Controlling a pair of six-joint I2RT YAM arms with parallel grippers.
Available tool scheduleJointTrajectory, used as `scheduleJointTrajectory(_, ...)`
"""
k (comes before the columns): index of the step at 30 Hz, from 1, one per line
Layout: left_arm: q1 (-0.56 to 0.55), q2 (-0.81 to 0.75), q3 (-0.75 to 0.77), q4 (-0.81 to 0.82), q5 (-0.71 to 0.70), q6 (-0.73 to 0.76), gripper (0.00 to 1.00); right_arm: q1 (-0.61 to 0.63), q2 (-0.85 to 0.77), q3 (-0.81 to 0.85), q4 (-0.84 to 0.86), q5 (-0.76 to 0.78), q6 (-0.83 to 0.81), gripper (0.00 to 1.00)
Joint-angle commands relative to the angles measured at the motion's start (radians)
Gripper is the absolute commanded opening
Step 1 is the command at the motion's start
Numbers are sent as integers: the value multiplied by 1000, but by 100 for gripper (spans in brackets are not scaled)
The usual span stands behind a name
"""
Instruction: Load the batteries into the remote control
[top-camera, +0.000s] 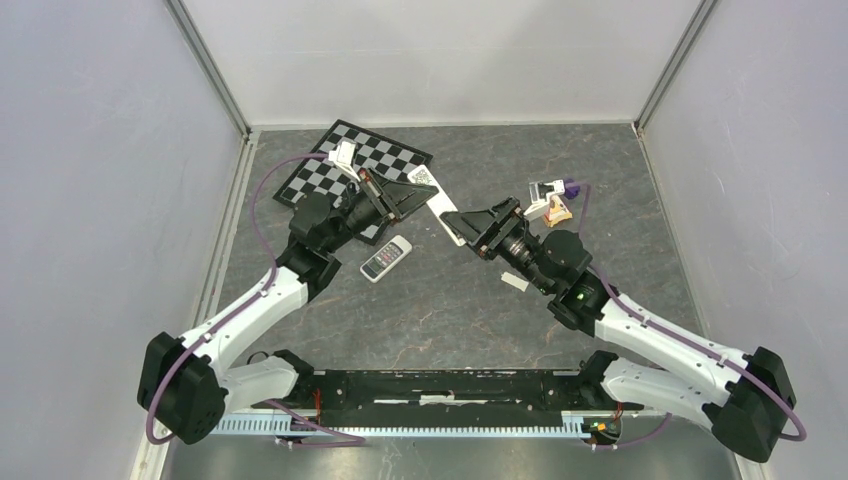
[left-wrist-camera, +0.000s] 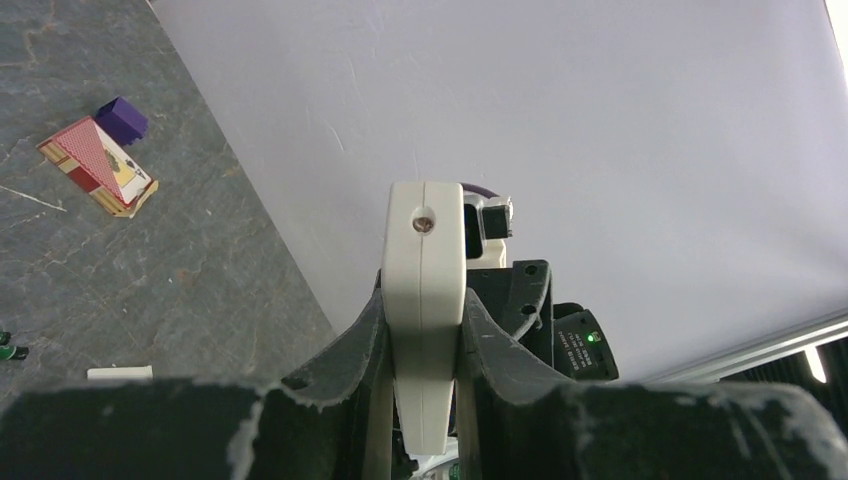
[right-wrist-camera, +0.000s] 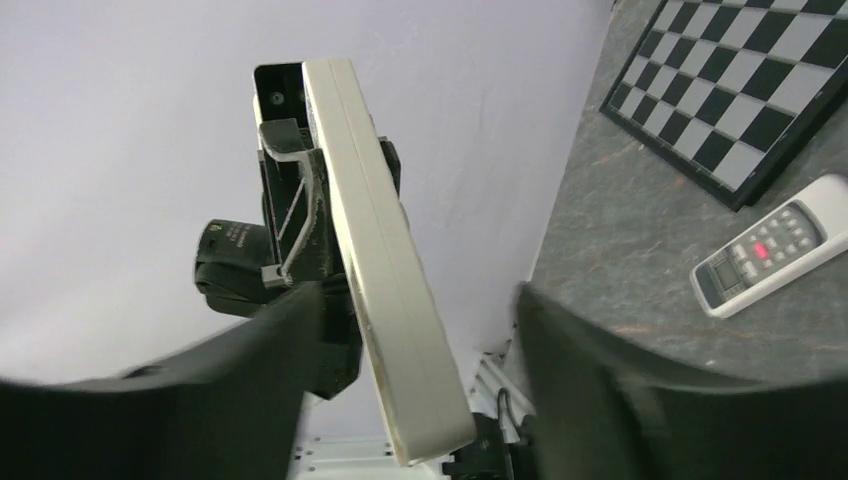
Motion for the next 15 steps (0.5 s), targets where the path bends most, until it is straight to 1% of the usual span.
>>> scheduleJointTrajectory(1,10,-2,46,-25,10,55,2,-7,-40,-9,-15,9,-73,86)
scheduleJointTrajectory(3,22,0,38,-29,22,84,2,-18,-74,-11,-35,25,-111,95)
scheduleJointTrajectory(4,28,0,35,-42,28,99,2,-28,-89,-14,-41,27,-137,96)
scheduleJointTrajectory(7,49,-6,10,-79,62,159,2,-69,-121,-4,-112,-12,-232,97)
scheduleJointTrajectory(9,60,-23,-20,-118,54,198,2,-97,-124,21,-186,-56,-349,95)
scheduleJointTrajectory(10,64,-34,-39,-145,44,216,2,-110,-113,49,-256,-72,-405,93)
scheduleJointTrajectory(12,71,-59,-74,-202,11,252,2,-124,-69,125,-410,-91,-572,86)
scheduleJointTrajectory(13,74,-73,-98,-218,-2,259,2,-125,-34,172,-523,-68,-661,79)
scheduleJointTrajectory(15,75,-96,-140,-223,-12,271,2,-128,28,227,-656,30,-790,68)
